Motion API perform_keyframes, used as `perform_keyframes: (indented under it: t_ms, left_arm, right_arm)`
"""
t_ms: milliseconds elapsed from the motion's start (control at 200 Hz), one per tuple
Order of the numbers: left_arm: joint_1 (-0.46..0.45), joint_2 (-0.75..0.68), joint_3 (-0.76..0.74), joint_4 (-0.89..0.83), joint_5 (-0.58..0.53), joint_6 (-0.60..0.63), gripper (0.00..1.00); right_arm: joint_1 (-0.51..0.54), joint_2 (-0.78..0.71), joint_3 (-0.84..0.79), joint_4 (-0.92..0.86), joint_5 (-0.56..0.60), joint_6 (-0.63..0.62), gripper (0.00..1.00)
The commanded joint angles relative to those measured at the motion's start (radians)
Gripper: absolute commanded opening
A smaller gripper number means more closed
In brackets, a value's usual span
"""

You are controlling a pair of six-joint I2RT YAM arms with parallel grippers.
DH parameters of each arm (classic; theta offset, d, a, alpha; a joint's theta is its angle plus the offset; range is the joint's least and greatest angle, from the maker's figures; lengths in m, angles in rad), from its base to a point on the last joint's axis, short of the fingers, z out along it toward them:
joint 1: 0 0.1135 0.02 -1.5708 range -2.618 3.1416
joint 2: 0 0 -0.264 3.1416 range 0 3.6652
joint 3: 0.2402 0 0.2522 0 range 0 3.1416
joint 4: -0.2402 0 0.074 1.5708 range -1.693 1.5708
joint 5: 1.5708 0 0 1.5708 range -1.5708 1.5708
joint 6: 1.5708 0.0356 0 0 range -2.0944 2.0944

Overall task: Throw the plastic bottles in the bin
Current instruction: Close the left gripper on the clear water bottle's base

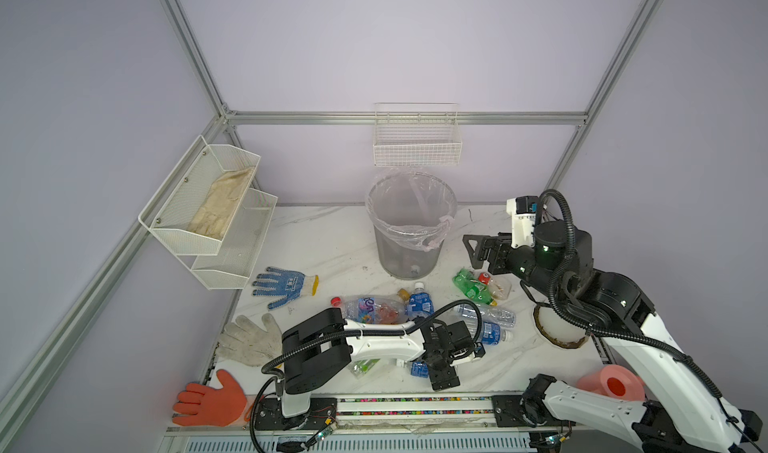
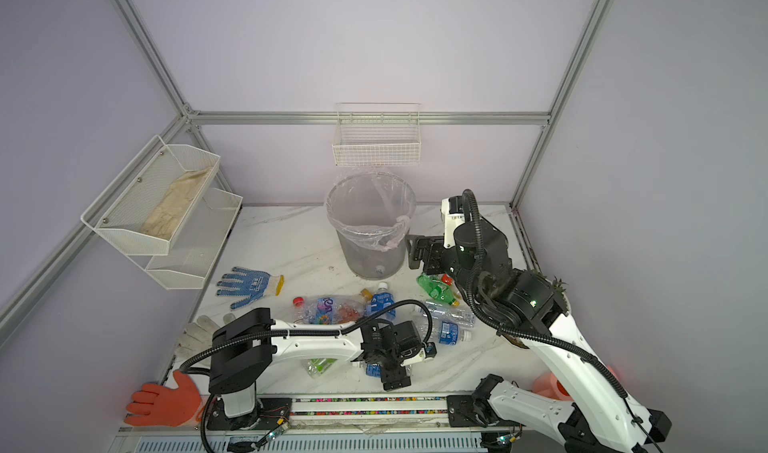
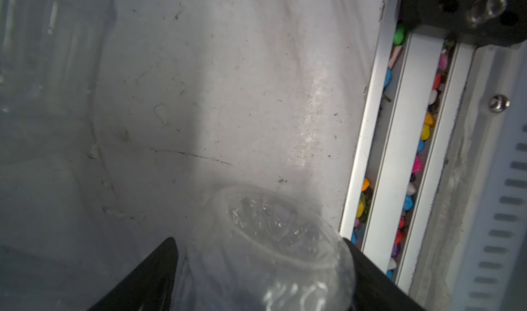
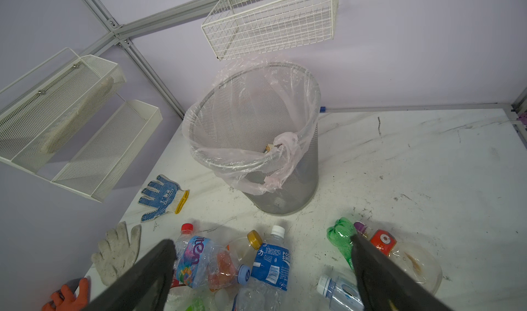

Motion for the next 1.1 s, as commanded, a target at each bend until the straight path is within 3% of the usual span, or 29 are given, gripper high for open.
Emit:
perform_keyframes:
  t_ms: [0, 220, 310, 720, 1100]
  left_arm:
    - [-0.004, 0.014, 0.089, -0.018, 0.007, 0.018, 0.81]
    - [-0.004, 0.024, 0.093, -0.028, -0.014, 0.023, 0.50]
    - [-0.006, 0.013, 0.097, -0.032, -0.023, 0.027, 0.42]
    - [-0.014, -0.083, 0.107, -0.042, -0.051, 0.026, 0.38]
    - [-0.013, -0.203, 0.134, -0.052, -0.095, 0.039, 0.35]
  right_arm:
    - [0.002, -0.015, -0.010, 0.009, 0.019, 0.005, 0.97]
    - [0.002, -0.023, -0.014, 0.007, 0.020, 0.007, 0.97]
    - [0.002, -0.026, -0.013, 0.007, 0.020, 0.011, 0.97]
    - [0.002, -0.043, -0.005, -0.002, 0.029, 0.027, 0.97]
    - [0.002, -0.109, 0.003, -0.007, 0.133, 0.066, 0.98]
